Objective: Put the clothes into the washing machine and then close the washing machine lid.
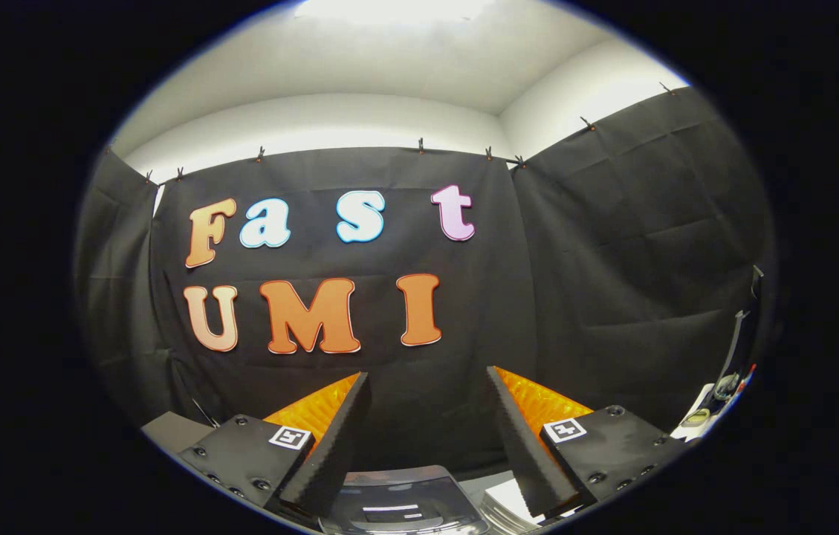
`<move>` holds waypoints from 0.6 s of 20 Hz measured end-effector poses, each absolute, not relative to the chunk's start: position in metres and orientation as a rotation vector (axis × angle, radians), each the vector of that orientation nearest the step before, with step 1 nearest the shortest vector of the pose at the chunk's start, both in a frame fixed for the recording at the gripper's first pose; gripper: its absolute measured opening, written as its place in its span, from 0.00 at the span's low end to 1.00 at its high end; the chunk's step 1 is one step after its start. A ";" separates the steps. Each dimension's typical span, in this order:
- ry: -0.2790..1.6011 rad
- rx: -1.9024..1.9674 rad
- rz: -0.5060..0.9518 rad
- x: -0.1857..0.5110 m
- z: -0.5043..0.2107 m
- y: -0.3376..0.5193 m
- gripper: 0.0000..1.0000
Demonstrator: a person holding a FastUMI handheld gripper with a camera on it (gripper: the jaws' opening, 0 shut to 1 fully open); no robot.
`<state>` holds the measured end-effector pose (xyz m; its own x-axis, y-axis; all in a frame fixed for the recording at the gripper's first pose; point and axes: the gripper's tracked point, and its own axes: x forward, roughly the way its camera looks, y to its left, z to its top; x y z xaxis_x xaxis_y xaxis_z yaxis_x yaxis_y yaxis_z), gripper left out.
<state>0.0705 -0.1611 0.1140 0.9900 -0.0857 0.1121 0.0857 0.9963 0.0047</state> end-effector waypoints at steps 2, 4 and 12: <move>-0.121 -0.011 -0.084 0.068 0.120 -0.159 0.98; -0.127 -0.011 -0.082 0.067 0.124 -0.156 0.98; -0.127 -0.022 -0.099 0.061 0.122 -0.161 0.98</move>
<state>0.0610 -0.1606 0.1224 0.9871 -0.0972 0.1274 0.0999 0.9949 -0.0156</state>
